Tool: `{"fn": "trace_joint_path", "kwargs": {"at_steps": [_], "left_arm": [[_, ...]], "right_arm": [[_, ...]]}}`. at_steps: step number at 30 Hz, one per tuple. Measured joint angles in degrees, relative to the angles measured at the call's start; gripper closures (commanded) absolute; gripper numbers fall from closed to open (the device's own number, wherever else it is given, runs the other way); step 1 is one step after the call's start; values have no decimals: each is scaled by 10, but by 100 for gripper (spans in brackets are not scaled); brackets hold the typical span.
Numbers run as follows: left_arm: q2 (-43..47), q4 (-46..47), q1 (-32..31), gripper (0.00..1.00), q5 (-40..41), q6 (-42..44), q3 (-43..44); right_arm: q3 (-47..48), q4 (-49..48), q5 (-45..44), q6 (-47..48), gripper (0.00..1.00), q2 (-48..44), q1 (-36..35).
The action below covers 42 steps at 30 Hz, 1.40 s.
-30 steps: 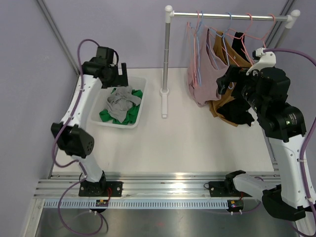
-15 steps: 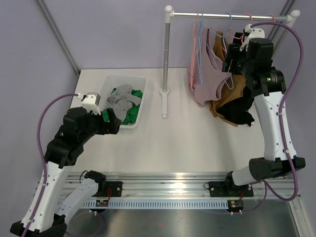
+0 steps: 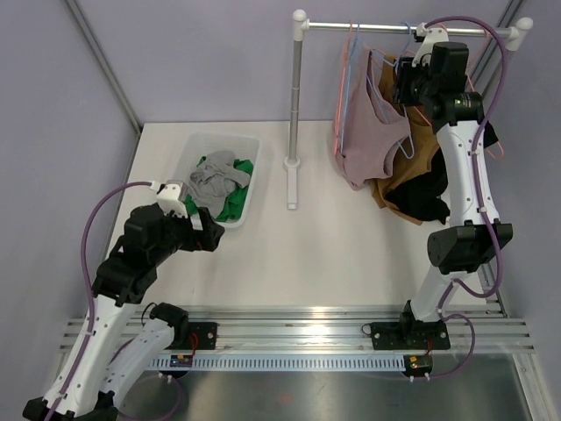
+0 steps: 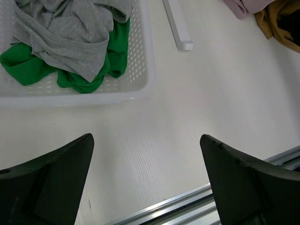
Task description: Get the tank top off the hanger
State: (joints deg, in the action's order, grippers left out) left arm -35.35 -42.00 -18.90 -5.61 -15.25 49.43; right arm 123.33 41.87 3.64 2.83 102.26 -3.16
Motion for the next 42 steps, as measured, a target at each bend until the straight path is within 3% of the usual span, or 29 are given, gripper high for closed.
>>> {"fn": "trace_joint_path", "kwargs": {"at_steps": [4,9,13,16,32,38,42], "left_arm": [[-4,2,-9,1,-3,-1,-1],[-5,4,-10,1,-4,-1,-3],[-5,6,-10,1,-4,-2,-3],[-5,6,-10,1,-4,-2,-3],[-11,6,-11,1,-4,-2,-3],[-11,6,-11,1,-4,-2,-3],[-11,5,-11,1,13,-2,-3]], "right_arm": [[41,10,21,3,66,39,0],[43,20,46,1,71,49,0],[42,23,64,-1,93,49,1],[40,24,72,-7,99,47,1],[134,79,105,-42,100,18,1],[127,115,90,-52,100,-34,1],[43,136,94,-61,100,-120,1]]}}
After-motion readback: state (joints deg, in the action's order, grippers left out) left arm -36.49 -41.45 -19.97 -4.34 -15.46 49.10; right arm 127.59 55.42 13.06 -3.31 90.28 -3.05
